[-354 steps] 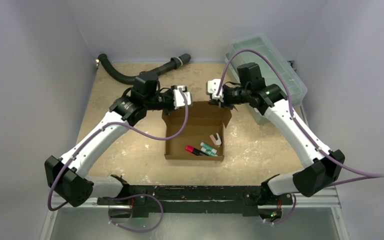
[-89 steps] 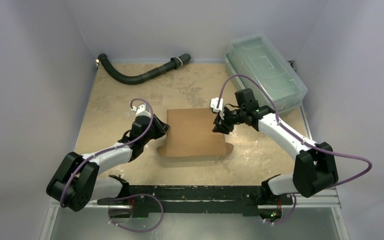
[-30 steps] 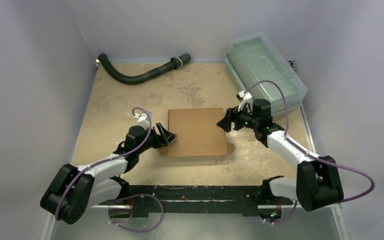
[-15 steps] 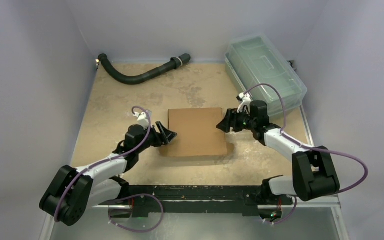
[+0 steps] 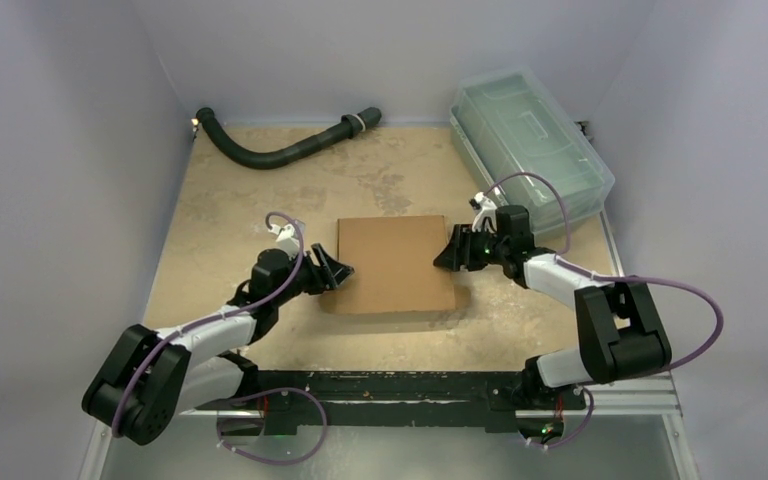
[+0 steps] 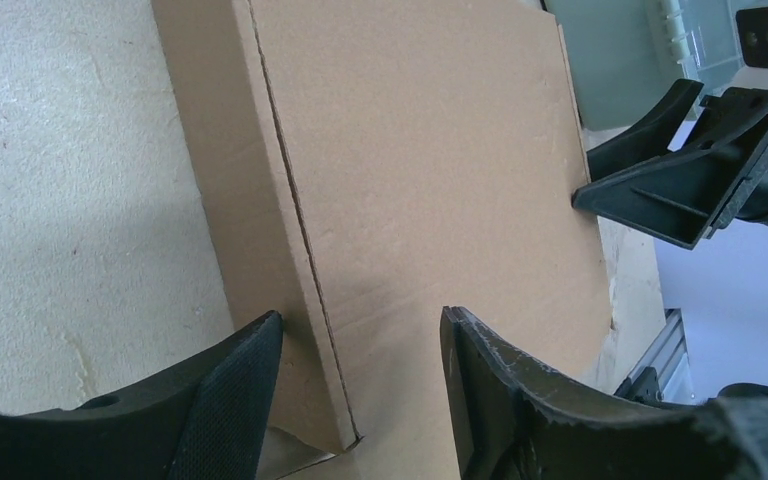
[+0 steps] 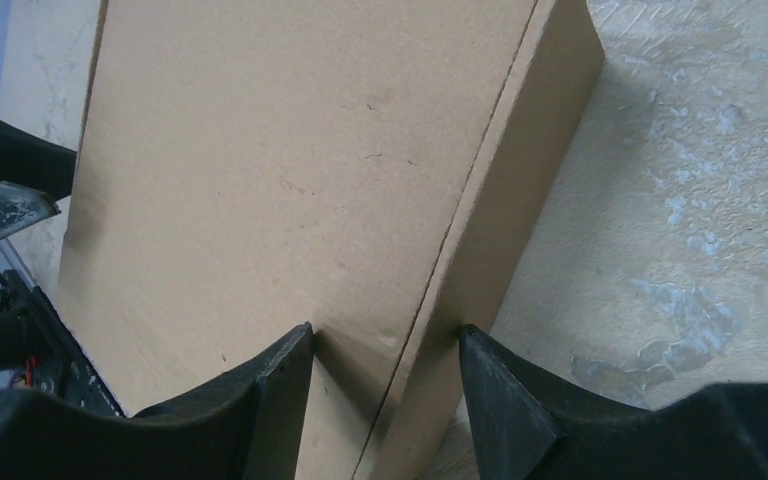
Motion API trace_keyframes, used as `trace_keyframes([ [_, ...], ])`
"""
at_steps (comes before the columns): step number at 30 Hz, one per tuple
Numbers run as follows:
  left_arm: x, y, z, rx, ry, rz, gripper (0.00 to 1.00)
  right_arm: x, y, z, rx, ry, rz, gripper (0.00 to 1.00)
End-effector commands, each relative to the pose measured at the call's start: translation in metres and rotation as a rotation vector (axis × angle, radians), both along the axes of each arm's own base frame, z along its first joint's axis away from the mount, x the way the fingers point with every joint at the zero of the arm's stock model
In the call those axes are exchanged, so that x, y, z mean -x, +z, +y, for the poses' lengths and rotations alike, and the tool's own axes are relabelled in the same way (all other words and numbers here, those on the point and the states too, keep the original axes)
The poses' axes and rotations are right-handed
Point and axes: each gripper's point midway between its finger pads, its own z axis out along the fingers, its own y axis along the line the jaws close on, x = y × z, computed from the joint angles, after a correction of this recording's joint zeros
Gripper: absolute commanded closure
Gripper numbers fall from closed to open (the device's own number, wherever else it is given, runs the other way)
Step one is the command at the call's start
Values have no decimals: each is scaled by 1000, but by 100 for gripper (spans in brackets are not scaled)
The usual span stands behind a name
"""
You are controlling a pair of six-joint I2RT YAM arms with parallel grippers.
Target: Fold the paper box
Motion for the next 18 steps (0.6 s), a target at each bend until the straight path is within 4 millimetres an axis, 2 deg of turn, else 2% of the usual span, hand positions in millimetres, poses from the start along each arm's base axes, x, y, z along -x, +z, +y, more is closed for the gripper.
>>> trace_keyframes([
  [1,-8,23,-10,66,-27,-61,44,-6,29,10,-52,73,-88,43],
  [7,-15,35,-20,105,-52,-78,48,-10,53,15,-83,100,-160,49],
  [11,-21,46,-24,135,-51,-94,49,-10,59,17,-96,106,-173,50],
  [15,-31,46,-21,111,-14,-96,47,-19,55,10,-38,82,-189,47],
  [18,-42,46,-17,85,10,-97,46,-27,53,2,25,57,-213,40],
])
